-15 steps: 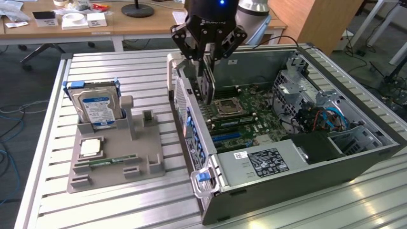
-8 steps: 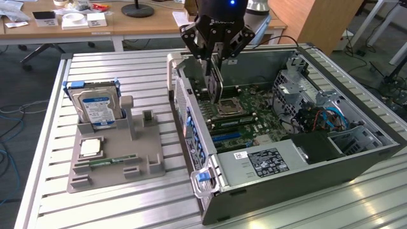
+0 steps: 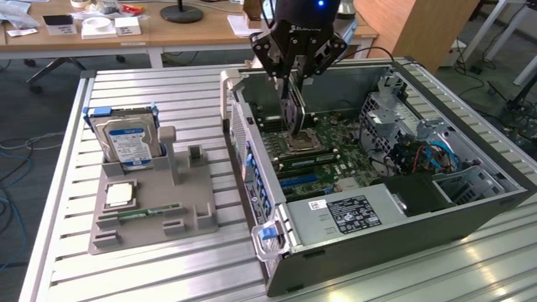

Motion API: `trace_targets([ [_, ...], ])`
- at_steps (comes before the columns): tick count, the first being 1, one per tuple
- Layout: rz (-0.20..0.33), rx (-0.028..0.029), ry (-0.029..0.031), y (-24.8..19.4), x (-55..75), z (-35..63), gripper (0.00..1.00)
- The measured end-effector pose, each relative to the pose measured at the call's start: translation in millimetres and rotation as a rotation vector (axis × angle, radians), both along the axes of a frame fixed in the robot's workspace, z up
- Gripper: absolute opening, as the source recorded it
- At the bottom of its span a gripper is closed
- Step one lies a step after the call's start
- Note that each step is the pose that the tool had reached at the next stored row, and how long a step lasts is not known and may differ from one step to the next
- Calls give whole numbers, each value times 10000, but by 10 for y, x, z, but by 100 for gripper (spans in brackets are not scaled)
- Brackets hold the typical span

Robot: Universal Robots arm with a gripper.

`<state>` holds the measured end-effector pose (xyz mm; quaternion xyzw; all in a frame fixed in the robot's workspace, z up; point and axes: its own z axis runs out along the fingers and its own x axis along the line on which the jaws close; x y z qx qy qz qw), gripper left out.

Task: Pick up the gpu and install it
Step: 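Pick up the gpu and move the gpu toward the slot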

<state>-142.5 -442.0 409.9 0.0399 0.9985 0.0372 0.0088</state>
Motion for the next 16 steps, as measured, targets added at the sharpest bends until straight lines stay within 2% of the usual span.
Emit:
trace_targets([
  [16,4,7,-1,4,295,-1,27],
])
